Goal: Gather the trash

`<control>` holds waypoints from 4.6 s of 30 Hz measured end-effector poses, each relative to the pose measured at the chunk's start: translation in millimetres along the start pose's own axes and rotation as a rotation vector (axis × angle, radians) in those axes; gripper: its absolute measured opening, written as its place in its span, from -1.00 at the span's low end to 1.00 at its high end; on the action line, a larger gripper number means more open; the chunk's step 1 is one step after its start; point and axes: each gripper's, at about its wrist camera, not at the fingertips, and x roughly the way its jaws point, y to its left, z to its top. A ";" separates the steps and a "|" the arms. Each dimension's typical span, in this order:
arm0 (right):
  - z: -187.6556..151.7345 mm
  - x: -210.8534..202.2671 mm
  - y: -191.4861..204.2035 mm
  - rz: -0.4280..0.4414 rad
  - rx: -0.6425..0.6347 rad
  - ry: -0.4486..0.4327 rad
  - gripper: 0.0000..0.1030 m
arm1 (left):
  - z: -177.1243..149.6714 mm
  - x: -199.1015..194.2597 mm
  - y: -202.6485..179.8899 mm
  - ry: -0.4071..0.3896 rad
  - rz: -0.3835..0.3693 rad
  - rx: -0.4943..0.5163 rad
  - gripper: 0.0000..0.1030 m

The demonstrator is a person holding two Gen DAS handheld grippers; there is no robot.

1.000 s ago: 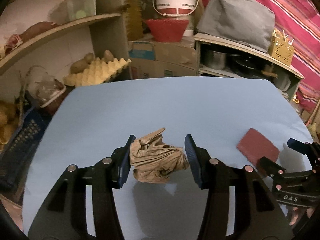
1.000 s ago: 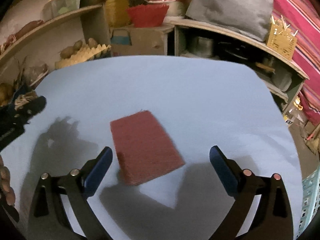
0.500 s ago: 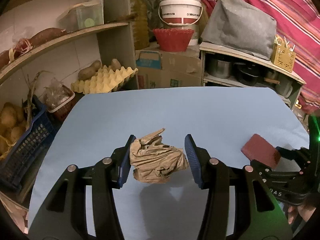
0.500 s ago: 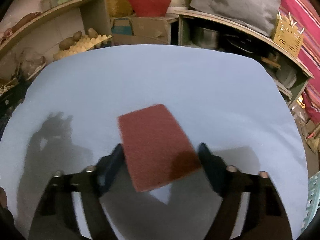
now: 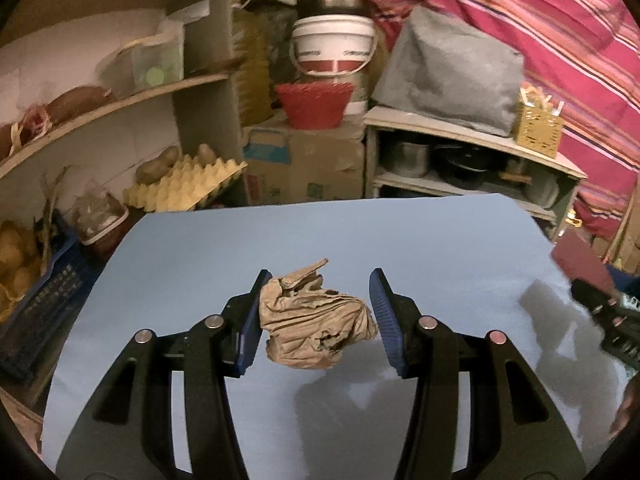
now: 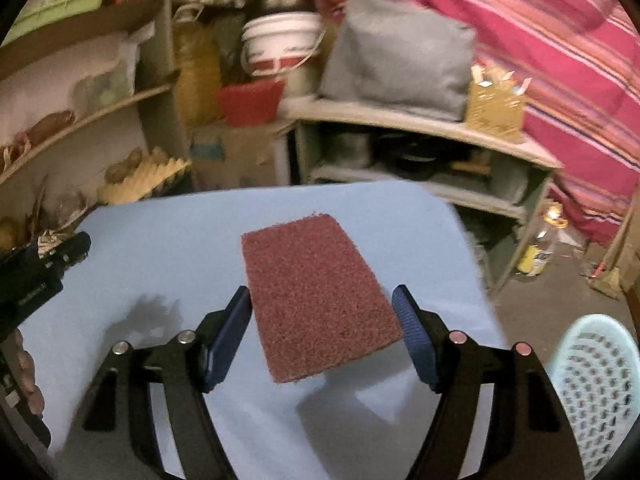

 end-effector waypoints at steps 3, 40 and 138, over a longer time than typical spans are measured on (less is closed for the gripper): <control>-0.9 -20.5 -30.0 -0.045 0.003 -0.016 0.38 | -0.3 -9.6 -22.0 -0.015 -0.032 0.018 -0.05; -101.1 -117.3 -337.4 -0.285 0.340 0.038 0.38 | -56.3 -85.1 -408.2 0.020 -0.412 0.271 -0.04; -163.0 -198.4 -20.7 -0.144 0.033 -0.277 0.91 | -178.2 -219.4 -41.8 -0.191 0.052 0.037 0.90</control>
